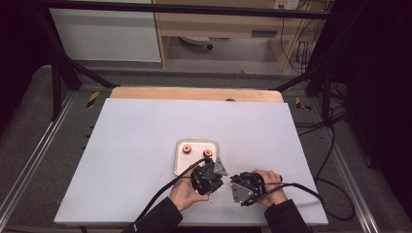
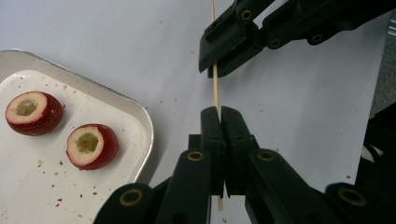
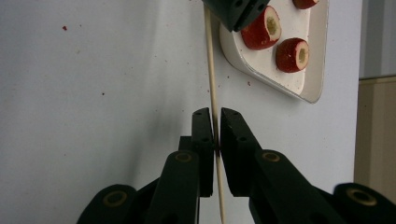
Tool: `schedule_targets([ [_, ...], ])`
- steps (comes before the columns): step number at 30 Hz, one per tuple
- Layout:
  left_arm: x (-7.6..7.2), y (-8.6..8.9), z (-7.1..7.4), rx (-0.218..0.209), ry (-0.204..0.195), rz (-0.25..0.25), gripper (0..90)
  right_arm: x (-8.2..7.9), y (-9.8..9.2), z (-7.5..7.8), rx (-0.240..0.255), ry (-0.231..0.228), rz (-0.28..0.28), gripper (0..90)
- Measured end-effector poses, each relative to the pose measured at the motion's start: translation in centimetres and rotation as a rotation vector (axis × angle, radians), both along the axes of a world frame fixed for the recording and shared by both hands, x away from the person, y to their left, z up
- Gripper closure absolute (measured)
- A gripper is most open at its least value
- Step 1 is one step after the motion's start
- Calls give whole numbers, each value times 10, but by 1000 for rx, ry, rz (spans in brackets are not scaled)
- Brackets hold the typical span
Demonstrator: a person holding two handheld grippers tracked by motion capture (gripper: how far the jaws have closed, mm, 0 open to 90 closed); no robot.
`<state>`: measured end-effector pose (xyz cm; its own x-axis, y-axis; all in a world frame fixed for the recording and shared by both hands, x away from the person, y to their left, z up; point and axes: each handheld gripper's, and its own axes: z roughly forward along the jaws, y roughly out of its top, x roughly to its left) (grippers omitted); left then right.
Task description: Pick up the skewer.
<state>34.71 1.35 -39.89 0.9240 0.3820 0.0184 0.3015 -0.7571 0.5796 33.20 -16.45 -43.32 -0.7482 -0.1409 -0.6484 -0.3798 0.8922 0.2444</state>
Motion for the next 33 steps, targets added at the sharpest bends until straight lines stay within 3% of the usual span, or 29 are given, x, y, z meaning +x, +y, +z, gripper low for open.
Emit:
schedule_targets([
  [12,2,1,0,14,14,-5,879,-3,1,-2,-48,-36,34,890],
  [16,7,5,2,46,47,7,812,-3,3,0,-88,-70,29,890],
  [21,15,6,2,108,96,20,758,0,9,2,-130,-113,62,890],
  [26,21,2,0,174,145,7,776,1,16,5,-151,-136,81,890],
  [33,26,-5,-1,220,173,1,857,-1,22,7,-193,-162,94,890],
])
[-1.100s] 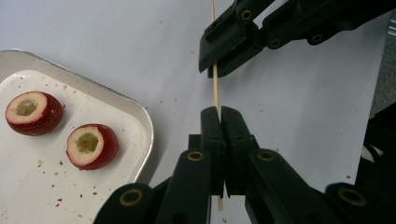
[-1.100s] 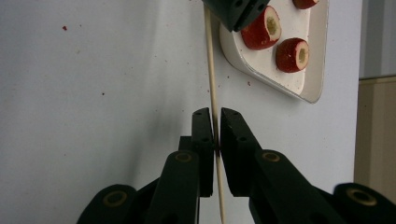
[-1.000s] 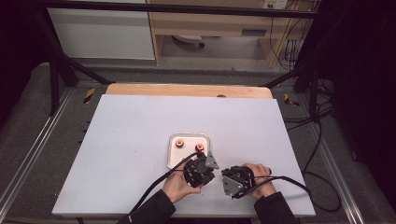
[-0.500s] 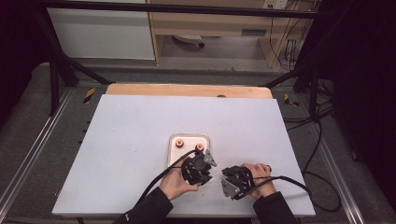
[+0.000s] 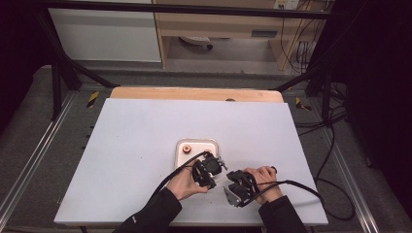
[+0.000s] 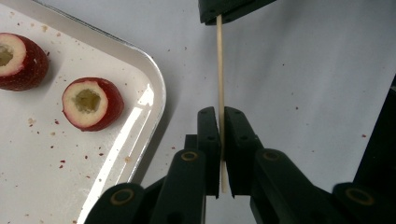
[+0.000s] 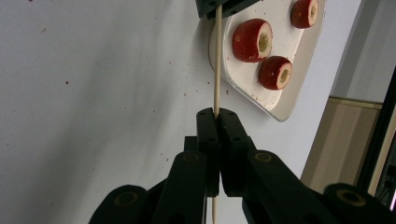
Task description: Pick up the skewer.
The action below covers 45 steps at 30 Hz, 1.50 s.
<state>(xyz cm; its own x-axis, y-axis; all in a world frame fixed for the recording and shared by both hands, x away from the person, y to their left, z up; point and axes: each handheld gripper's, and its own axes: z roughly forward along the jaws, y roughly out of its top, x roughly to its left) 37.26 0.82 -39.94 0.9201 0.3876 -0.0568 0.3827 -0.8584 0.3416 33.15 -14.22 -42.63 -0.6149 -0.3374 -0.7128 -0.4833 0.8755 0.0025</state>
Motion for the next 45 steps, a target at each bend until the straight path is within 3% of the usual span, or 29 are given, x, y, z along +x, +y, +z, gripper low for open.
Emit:
schedule_targets([
  [10,-3,-4,-2,41,-21,7,885,0,2,1,-5,-5,14,888],
  [15,-6,-1,-3,41,-48,5,886,1,2,1,46,31,-12,834],
  [20,-9,6,-3,33,-78,15,886,5,-7,7,163,96,-137,667],
  [25,-12,15,-4,14,-109,40,886,12,-22,12,321,171,-280,526],
  [34,-17,37,0,-37,-146,93,886,20,-49,15,549,318,-524,348],
  [40,-22,51,-1,-115,-171,154,886,26,-60,9,637,407,-655,286],
  [45,-27,61,-5,-211,-198,229,885,27,-66,5,697,471,-756,196],
])
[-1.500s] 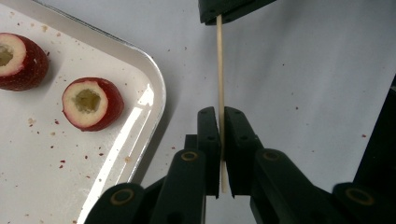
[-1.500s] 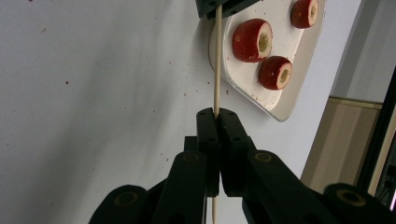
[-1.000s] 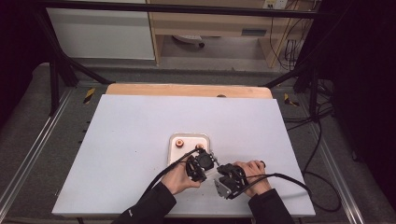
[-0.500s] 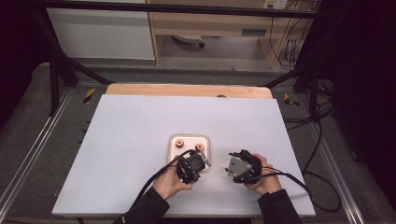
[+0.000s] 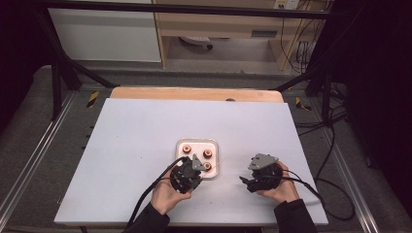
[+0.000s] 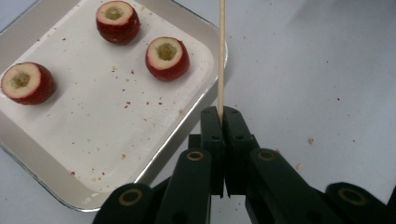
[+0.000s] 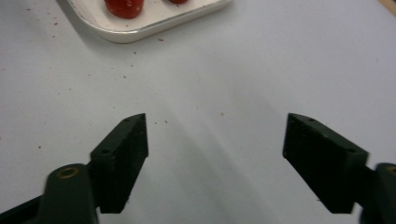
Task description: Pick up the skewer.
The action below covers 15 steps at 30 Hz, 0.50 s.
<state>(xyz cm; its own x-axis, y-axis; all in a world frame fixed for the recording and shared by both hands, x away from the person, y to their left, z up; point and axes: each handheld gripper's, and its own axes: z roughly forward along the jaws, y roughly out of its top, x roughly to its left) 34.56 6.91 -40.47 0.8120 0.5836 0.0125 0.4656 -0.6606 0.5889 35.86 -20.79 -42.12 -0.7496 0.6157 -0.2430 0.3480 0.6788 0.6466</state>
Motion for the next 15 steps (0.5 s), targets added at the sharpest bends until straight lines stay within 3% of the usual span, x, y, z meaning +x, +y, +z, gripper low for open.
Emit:
schedule_targets([
  [3,-5,7,-2,-54,-21,36,885,1,-2,-1,18,42,-43,155],
  [10,-18,27,-11,-179,-57,119,885,3,-1,-2,83,130,-80,73],
  [15,-25,40,-20,-258,-82,169,885,4,0,0,154,172,-105,40],
])
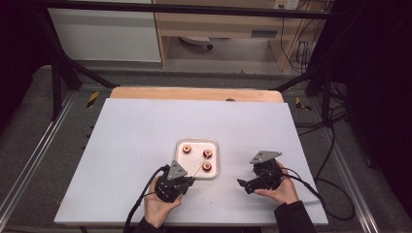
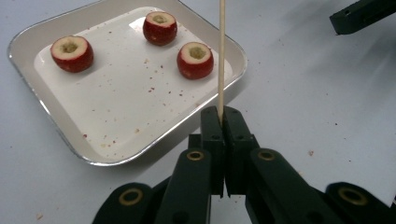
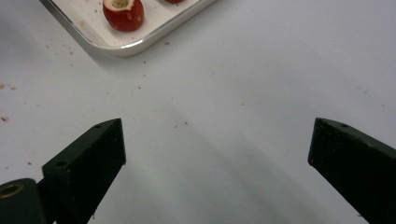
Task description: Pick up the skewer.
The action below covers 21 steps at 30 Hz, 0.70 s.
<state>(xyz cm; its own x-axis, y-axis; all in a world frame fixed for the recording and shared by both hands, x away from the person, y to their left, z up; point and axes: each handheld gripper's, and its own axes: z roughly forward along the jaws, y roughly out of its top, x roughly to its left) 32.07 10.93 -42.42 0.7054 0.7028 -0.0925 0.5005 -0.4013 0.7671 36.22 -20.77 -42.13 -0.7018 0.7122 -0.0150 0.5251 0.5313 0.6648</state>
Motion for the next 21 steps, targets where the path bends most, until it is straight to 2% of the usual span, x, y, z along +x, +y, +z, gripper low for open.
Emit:
schedule_targets([
  [4,-3,8,-4,-34,-7,18,885,1,1,2,42,27,-21,30],
  [7,-5,13,-7,-49,-14,31,885,2,4,4,40,44,-53,28],
  [13,-9,23,-12,-88,-23,50,885,7,13,8,21,66,-69,30],
  [21,-13,28,-19,-105,-19,54,885,13,29,14,57,75,-73,30],
])
